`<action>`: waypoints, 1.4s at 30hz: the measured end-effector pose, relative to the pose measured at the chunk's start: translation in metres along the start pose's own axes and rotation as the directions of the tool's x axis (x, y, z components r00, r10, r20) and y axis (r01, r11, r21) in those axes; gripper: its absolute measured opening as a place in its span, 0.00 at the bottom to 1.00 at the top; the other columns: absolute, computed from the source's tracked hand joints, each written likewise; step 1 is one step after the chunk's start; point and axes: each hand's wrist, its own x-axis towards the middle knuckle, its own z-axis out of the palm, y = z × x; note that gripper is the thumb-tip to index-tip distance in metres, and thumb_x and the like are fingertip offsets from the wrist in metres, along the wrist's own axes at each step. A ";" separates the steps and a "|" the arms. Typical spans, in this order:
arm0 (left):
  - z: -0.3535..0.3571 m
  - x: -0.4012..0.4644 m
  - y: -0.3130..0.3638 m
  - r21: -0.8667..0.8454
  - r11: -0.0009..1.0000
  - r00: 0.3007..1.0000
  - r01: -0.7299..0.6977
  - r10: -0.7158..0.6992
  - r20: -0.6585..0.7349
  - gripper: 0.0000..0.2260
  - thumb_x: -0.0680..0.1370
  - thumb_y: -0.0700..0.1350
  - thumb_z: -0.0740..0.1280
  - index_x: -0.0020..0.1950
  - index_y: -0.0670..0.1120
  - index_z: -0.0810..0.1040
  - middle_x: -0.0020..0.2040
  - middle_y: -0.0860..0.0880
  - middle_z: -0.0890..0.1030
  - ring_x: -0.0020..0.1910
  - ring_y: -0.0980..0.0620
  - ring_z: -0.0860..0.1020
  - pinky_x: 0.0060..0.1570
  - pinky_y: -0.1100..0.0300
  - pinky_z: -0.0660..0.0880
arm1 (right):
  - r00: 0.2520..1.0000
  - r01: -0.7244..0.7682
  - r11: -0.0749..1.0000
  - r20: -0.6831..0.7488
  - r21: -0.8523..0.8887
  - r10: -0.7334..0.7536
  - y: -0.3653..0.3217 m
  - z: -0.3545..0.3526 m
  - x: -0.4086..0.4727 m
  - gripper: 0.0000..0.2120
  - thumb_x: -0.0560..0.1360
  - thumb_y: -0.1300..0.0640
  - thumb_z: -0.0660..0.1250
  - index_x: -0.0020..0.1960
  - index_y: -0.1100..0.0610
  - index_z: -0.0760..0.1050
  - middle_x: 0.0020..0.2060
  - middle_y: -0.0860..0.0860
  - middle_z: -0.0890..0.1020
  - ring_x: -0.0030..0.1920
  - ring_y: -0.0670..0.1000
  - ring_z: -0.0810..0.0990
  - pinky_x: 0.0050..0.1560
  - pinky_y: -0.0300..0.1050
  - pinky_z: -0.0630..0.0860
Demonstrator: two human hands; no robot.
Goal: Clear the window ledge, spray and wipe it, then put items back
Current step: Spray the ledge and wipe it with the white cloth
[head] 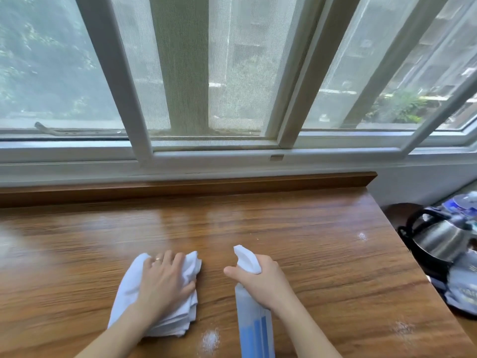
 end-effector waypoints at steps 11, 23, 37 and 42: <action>-0.007 0.102 -0.003 0.000 0.995 0.975 0.102 -0.100 0.198 0.21 0.74 0.62 0.63 0.56 0.47 0.73 0.56 0.44 0.77 0.58 0.41 0.74 0.55 0.42 0.71 | 0.999 -0.049 0.999 -0.010 0.007 0.049 0.015 0.017 -0.036 0.19 0.69 0.39 0.72 0.36 0.51 0.69 0.29 0.44 0.70 0.31 0.45 0.68 0.36 0.42 0.65; -0.008 0.056 0.012 0.011 0.996 0.983 -0.089 0.086 0.161 0.21 0.71 0.63 0.64 0.53 0.48 0.77 0.51 0.44 0.79 0.52 0.40 0.78 0.51 0.46 0.71 | 0.996 -0.091 0.995 -0.018 0.040 0.092 0.040 0.046 -0.068 0.17 0.69 0.39 0.72 0.38 0.51 0.72 0.30 0.45 0.72 0.31 0.44 0.69 0.36 0.41 0.65; -0.018 0.002 0.024 -0.034 0.997 0.976 -0.073 0.078 0.202 0.25 0.73 0.65 0.59 0.59 0.48 0.76 0.55 0.47 0.77 0.57 0.42 0.76 0.57 0.48 0.67 | 0.997 -0.013 0.998 0.081 -0.065 0.018 0.079 0.053 -0.091 0.26 0.63 0.34 0.70 0.38 0.58 0.72 0.30 0.45 0.73 0.31 0.44 0.70 0.36 0.42 0.65; -0.029 -0.002 0.027 -0.039 0.999 0.965 -0.032 0.040 0.258 0.22 0.78 0.63 0.61 0.66 0.51 0.70 0.65 0.49 0.73 0.67 0.45 0.69 0.69 0.40 0.57 | 0.991 0.003 0.993 0.133 -0.117 0.012 0.089 0.054 -0.096 0.21 0.65 0.38 0.71 0.32 0.51 0.66 0.26 0.44 0.69 0.28 0.44 0.66 0.32 0.40 0.62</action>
